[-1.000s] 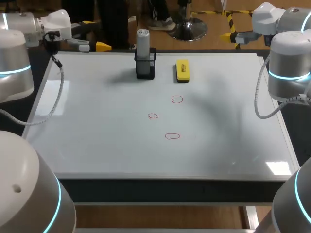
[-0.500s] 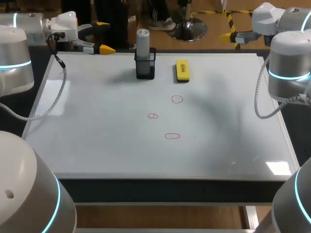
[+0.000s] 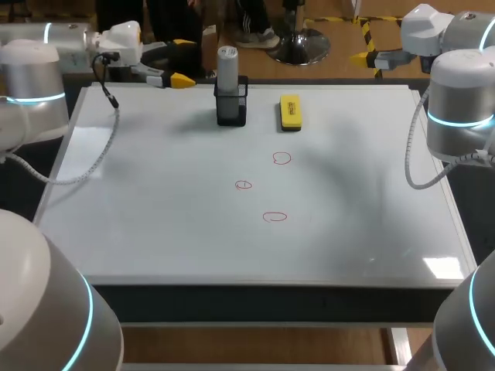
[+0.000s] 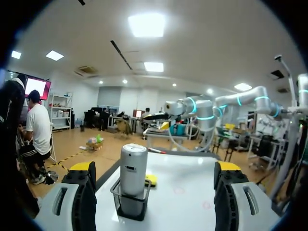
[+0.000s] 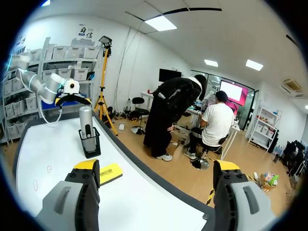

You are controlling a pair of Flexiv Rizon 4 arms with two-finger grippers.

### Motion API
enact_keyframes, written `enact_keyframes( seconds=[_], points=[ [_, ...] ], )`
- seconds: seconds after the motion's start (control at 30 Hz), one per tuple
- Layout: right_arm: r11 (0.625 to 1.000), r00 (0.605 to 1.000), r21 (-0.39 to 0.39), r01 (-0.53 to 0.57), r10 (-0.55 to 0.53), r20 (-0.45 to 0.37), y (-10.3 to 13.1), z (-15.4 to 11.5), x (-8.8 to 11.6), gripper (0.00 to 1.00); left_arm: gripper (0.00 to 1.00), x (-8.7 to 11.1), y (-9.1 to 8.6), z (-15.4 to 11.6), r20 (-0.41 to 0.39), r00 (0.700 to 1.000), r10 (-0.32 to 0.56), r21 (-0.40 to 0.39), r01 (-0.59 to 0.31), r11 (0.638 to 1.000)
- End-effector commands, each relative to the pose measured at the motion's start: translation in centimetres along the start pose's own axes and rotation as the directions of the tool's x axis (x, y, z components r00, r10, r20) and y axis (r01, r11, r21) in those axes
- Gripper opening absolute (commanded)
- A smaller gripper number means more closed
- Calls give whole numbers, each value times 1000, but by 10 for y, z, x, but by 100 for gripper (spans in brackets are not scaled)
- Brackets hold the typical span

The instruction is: Pick up the inspection probe, press it on each red-marked spot on the whiteboard one by one, put down the probe, pick up the eraser, and wipe off all the red marks.

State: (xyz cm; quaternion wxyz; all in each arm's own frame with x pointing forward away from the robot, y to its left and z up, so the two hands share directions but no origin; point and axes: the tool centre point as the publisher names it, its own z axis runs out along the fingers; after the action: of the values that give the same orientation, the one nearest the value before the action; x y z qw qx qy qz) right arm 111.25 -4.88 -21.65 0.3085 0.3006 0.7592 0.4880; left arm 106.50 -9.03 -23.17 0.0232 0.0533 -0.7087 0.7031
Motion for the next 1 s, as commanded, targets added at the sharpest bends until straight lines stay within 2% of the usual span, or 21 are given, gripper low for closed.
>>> enact_keyframes(
  seconds=[0.03,0.5,1.0],
  points=[
    [1000,1000,1,0,0,0,0,0,0,100,100,-7,9,11,-60,998,-8,12,9,1000],
    [1000,1000,1,0,0,0,0,0,0,100,100,-16,25,43,-12,999,-36,32,37,999],
    [1000,1000,1,0,0,0,0,0,0,100,100,-28,31,75,11,1000,-25,29,25,999]
  ],
)
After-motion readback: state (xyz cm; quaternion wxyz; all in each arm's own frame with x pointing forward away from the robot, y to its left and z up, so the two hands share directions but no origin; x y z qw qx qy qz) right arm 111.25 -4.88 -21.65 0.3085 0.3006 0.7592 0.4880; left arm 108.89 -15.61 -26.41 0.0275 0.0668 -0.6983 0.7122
